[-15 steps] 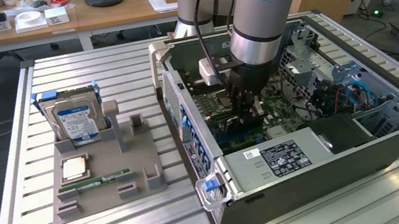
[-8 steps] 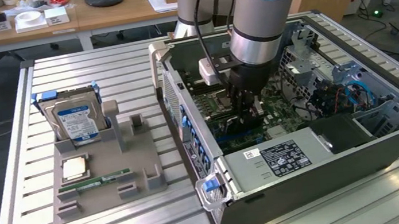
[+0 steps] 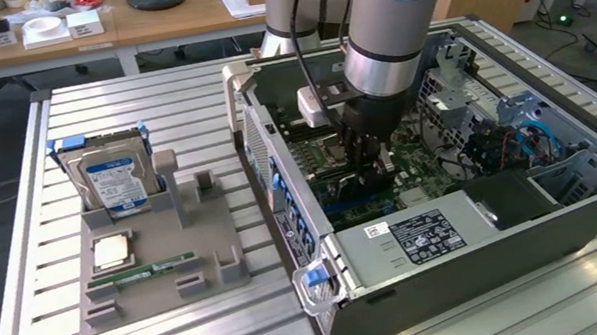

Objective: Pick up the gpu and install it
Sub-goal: 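Insert the gpu into the slot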

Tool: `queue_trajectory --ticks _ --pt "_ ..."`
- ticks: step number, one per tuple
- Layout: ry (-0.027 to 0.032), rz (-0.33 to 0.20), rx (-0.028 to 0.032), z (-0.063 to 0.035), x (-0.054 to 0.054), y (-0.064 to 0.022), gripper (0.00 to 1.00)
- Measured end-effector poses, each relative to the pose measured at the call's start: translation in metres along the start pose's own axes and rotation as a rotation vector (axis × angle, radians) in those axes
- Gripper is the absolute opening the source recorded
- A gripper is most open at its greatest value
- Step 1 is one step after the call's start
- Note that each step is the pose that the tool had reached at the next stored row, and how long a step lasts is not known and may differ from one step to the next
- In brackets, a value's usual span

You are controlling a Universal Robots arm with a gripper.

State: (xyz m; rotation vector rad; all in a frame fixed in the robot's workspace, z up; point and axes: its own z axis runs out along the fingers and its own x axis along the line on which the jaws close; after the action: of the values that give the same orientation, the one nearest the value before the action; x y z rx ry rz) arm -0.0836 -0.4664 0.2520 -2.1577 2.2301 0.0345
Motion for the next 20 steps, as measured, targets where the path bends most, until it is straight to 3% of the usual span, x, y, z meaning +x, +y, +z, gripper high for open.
queue_trajectory --ticks 7,9,20 --pt "0.0000 0.000 0.0000 0.0000 0.0000 0.0000 0.34" --pt "0.0001 0.000 0.0000 0.0000 0.0000 0.0000 0.27" --pt "0.0005 0.000 -0.0001 0.0019 0.0001 0.0000 0.26"
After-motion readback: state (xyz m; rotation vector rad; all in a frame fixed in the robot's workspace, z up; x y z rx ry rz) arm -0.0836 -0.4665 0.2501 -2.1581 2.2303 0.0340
